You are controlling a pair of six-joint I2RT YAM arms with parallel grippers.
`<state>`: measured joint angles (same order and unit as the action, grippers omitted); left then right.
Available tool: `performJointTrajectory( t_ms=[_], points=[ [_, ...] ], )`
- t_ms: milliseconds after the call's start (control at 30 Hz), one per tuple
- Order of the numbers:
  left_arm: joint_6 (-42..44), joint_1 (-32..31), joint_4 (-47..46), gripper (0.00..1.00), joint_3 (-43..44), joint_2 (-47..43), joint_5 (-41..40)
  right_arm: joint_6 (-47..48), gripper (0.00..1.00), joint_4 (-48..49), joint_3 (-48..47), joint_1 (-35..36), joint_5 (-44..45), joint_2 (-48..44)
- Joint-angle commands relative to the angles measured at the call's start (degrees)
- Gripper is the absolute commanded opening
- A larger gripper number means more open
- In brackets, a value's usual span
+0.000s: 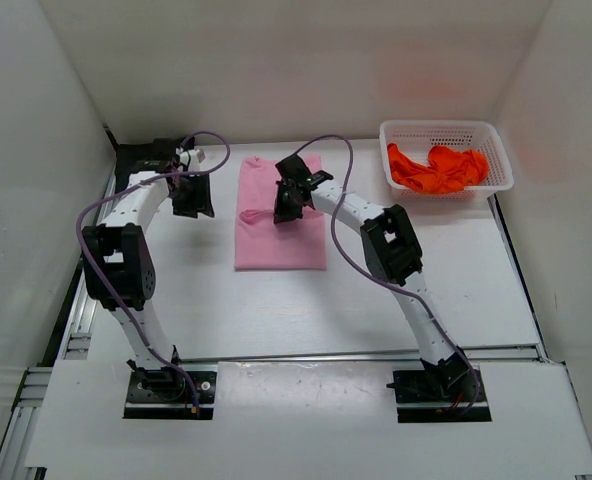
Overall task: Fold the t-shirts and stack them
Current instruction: Fold the folded rectangular tshirt in 1/3 of the way, then grab one side of the 2/3 rectangular tshirt with both arms
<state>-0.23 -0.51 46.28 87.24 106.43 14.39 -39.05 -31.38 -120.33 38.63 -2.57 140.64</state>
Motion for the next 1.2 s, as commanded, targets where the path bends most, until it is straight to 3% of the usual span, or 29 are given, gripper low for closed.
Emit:
performJointTrajectory(
  t_ms=[0,133,267,333,467,533,633,800,900,1033,1167],
  points=[
    [0.23,0.07,-0.75,0.60,0.21,-2.55,1.95,-3.66,0.05,3.95,-3.94,-0.31,4.67,1.13],
    [0.23,0.07,-0.75,0.60,-0.41,-3.07,3.44,-5.07,0.07,6.41,-5.87,-0.83,11.35,1.13],
    [0.23,-0.97,-0.75,0.60,-4.35,-3.68,5.56,-5.60,0.08,6.42,-8.43,-3.03,10.84,0.17],
    [0.23,-2.47,-0.75,0.60,-6.46,-4.21,6.08,-3.42,0.14,6.41,-6.59,-3.73,10.83,-3.76],
    [0.23,-8.18,-0.75,0.68,-12.52,-4.74,6.09,0.72,0.37,3.79,2.01,-5.59,6.45,-12.39],
    [0.23,-11.17,-1.28,0.71,-13.94,-4.13,4.77,3.17,0.48,1.77,9.39,-7.33,-1.07,-17.30],
    [0.23,-12.49,-1.28,0.73,-14.64,-2.47,3.28,5.12,0.56,1.23,21.95,-7.34,-6.12,-24.08],
    [0.23,-12.49,-1.81,0.73,-14.64,0.09,2.75,2.58,0.58,5.08,43.28,-7.34,-11.29,-32.69],
    [0.23,-12.49,-1.81,0.73,-14.64,0.09,2.22,0.03,0.58,9.57,49.64,-7.34,-14.39,-33.41],
    [0.23,-12.49,-1.81,0.73,-16.83,-0.43,0.81,-1.90,0.59,11.69,52.65,-7.34,-15.10,-33.41],
    [0.23,-12.49,-3.04,0.73,-18.69,0.17,5.27,-2.70,0.62,11.69,53.18,-7.34,-14.30,-32.63]
  ],
)
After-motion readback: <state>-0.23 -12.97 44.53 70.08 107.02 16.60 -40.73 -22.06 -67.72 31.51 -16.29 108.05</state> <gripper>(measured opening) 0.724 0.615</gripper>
